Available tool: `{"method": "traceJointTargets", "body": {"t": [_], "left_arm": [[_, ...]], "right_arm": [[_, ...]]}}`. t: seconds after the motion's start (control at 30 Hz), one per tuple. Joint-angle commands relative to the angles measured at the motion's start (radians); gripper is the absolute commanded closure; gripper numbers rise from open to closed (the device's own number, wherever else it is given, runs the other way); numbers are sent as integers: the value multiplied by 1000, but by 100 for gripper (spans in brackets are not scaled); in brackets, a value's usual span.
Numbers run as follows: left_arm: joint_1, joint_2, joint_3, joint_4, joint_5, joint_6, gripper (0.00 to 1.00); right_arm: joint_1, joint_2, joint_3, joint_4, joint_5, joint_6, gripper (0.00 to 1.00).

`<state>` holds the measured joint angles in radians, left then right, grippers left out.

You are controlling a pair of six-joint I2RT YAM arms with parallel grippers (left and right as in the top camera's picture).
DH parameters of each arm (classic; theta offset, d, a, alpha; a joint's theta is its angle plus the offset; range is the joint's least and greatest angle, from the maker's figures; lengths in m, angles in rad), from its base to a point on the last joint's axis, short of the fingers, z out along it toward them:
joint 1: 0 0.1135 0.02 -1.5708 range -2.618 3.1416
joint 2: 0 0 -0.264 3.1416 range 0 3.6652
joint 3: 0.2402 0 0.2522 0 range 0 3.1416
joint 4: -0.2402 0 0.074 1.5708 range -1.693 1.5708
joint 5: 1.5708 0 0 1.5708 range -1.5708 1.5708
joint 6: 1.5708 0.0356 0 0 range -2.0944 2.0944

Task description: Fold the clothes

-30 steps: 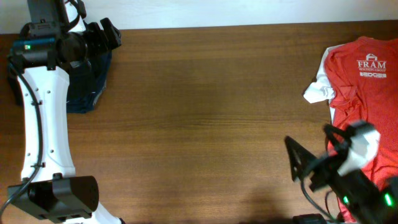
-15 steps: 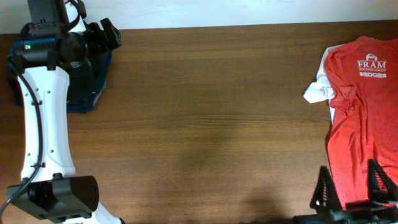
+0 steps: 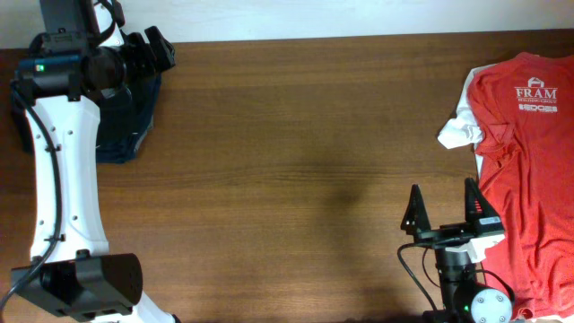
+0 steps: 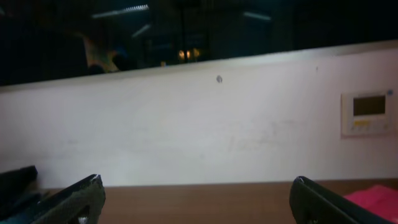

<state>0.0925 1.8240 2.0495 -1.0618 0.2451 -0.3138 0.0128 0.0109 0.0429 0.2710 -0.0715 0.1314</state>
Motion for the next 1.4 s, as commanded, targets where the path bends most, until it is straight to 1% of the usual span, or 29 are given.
{"method": "traceJointTargets", "body": {"t": [0.0, 0.07, 0.13, 0.33, 0.5, 0.7, 0.73, 0.8, 0.83, 0.93, 1.37], "left_arm": [[2, 3, 1, 1, -7, 16, 1], [2, 3, 1, 1, -6, 16, 1], [2, 3, 1, 1, -6, 16, 1], [2, 3, 1, 1, -7, 16, 1], [2, 3, 1, 1, -6, 16, 1], [2, 3, 1, 1, -6, 16, 1], [2, 3, 1, 1, -7, 16, 1], [2, 3, 1, 1, -7, 16, 1], [2, 3, 1, 1, -6, 16, 1], [2, 3, 1, 1, -6, 16, 1], [2, 3, 1, 1, -6, 16, 1]], "right_arm": [[-8, -7, -37, 75, 5, 1, 2], [-8, -7, -37, 111, 5, 0, 2], [-8, -7, -37, 98, 5, 0, 2], [-8, -7, -37, -187, 32, -5, 2], [-8, -7, -37, -349, 32, -53, 2], [-6, -7, -37, -346, 29, -54, 2], [-6, -7, -37, -347, 29, -93, 2], [-6, -7, -37, -347, 27, -225, 2], [-6, -7, -37, -347, 27, -246, 2], [-6, -7, -37, -343, -2, -247, 2], [-6, -6, -37, -343, -2, -247, 2]]}}
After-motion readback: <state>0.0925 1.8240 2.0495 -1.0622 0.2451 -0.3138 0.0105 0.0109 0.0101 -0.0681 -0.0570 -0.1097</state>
